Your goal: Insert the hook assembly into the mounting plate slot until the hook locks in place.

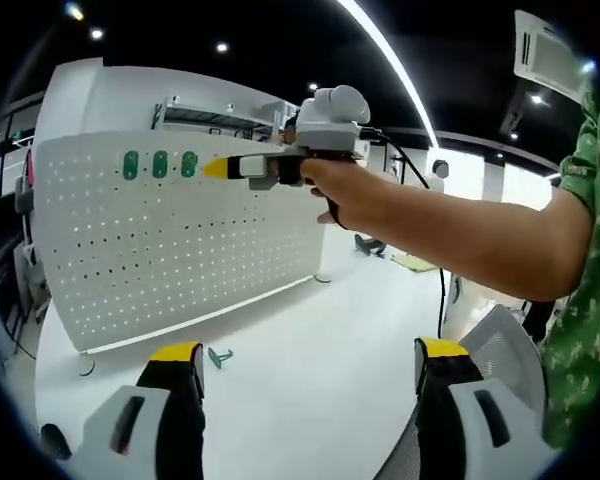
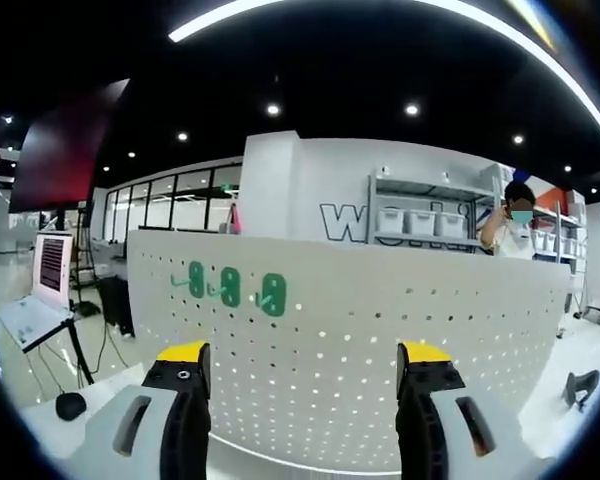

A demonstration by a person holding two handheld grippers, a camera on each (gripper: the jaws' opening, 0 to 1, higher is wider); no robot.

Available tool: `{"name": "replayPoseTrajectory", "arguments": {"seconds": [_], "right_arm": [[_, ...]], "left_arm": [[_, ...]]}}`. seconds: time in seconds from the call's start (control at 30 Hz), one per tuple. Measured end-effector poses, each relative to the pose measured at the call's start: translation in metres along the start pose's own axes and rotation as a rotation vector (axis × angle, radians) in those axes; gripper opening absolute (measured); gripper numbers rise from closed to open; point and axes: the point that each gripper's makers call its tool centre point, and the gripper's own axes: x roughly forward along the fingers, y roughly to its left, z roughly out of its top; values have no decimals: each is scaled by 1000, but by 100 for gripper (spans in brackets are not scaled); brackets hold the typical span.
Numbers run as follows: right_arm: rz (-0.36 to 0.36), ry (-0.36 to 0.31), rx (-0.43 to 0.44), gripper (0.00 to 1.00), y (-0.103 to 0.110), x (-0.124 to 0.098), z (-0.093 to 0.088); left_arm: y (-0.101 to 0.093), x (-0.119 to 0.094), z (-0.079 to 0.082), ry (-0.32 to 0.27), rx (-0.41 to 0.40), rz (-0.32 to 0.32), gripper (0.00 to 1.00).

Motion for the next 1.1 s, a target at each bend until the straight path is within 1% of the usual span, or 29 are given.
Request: {"name": "replayPoseTrajectory", "arguments": {"seconds": [0.27,0.5,0.63,1.1], "right_arm": [[12,3,-11,77,-3,-13,-2],[28,13,-18,77,-6,-26,-8],[35,21,-16,77,-12,-33,-13],[59,26,-5,77,-29,-62,-23]], "left_arm": [[-2,2,2,-6,1,23,89],[-6,6,2,-1,3,42,88],[-7,9,4,2,7,55,88],[0,24,5,17,10,115,86]]}}
